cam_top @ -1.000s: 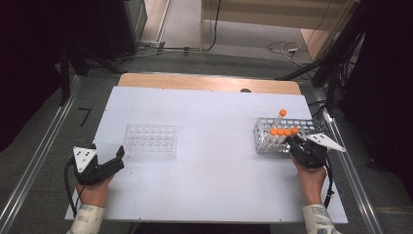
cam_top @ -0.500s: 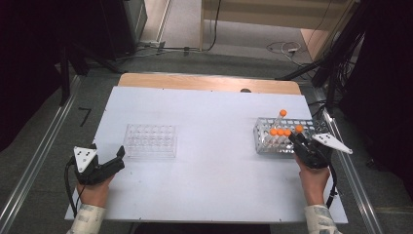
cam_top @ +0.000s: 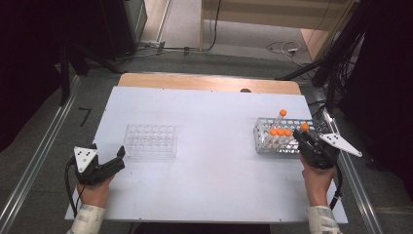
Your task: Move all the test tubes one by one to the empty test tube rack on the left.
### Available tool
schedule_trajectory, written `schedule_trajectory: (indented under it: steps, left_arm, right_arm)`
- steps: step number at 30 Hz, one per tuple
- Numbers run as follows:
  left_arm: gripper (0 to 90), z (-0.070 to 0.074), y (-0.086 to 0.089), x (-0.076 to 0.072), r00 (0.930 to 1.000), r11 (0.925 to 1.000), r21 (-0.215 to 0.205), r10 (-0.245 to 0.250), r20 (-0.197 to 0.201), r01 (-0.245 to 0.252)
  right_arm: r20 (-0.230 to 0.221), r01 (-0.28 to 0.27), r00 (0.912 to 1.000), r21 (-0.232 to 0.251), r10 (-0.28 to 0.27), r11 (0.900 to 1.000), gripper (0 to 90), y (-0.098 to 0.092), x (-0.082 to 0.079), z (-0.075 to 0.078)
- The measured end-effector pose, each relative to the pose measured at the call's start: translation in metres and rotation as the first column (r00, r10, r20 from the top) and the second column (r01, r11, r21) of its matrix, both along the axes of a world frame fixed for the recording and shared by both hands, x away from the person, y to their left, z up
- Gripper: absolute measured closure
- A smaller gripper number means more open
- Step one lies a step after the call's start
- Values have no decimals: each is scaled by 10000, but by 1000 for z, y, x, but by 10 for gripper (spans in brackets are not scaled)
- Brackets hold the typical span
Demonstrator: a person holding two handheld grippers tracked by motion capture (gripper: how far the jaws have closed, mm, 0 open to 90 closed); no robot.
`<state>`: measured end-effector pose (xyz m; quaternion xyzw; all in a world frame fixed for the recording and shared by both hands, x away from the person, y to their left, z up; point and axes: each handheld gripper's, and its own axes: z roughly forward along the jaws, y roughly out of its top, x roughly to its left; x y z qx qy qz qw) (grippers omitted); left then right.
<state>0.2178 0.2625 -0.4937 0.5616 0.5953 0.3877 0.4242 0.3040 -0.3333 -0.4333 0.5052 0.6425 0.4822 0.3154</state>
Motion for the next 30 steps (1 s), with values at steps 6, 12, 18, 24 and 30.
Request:
schedule_trajectory:
  steps: [6,12,18,24,30]
  left_arm:
    - [91,2,-4,-2,9998,9995,284,-109,136,105]
    - [91,2,-5,-2,9998,9994,322,-126,157,121]
    - [91,3,-5,-3,9997,9995,282,-149,188,143]
    - [91,5,-6,-4,9995,9995,221,-217,241,212]
    - [91,10,-13,-8,9975,9979,26,-642,301,642]
  right_arm:
    - [316,16,9995,29,-17,10000,720,-2,-11,9]
    - [322,-138,9994,-5,138,9999,720,-2,-20,14]
    - [140,-370,9992,-130,372,9992,721,1,-31,13]
    - [-153,-587,9982,-310,582,9978,721,6,-37,6]
    - [-293,-1022,9944,-259,1014,9944,721,16,-41,4]
